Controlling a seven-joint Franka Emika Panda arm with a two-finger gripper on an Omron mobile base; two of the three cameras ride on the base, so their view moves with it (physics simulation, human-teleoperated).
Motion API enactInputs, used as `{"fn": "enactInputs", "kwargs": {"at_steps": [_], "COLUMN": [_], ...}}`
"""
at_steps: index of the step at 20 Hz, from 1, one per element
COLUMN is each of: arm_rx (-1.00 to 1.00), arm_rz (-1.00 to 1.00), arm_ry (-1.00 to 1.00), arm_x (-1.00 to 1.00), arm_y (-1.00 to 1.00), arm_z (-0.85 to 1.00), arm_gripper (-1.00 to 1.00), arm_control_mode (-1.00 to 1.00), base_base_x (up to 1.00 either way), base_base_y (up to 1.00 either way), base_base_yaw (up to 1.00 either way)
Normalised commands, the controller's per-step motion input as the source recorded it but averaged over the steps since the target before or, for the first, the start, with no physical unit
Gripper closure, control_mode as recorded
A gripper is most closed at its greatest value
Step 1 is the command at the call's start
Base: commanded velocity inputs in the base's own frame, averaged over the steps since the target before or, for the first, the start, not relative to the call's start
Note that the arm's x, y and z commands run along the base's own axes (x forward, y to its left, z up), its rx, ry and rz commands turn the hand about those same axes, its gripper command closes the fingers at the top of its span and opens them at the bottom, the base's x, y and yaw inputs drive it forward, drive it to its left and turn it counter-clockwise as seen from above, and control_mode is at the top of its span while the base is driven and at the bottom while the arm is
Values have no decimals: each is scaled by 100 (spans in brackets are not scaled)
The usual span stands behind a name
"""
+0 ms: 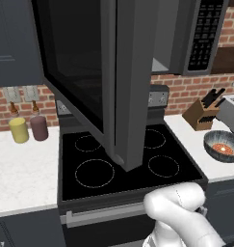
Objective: Open the microwave, place the bowl with waffle inside the microwave, then close the microwave door and turn it on.
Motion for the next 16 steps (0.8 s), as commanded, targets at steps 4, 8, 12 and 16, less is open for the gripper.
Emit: {"fn": "enactInputs", "kwargs": {"at_steps": [4,8,12,16], "arm_rx": [4,2,0,0], "arm_rz": [-12,-17,-11,-4], "arm_ry": [9,7,3,2], "arm_x": [35,29,18,14], "arm_y": [-59,-44,-15,0], "arm_z": [-43,-33,-26,-31], "arm_gripper": [-100,-100,-100,-100], "arm_control_mode": [-100,-100,-100,-100], "base_base_x": [0,0,0,0], "base_base_y": [0,0,0,0], "base_base_yaw": [0,0,0,0]}}
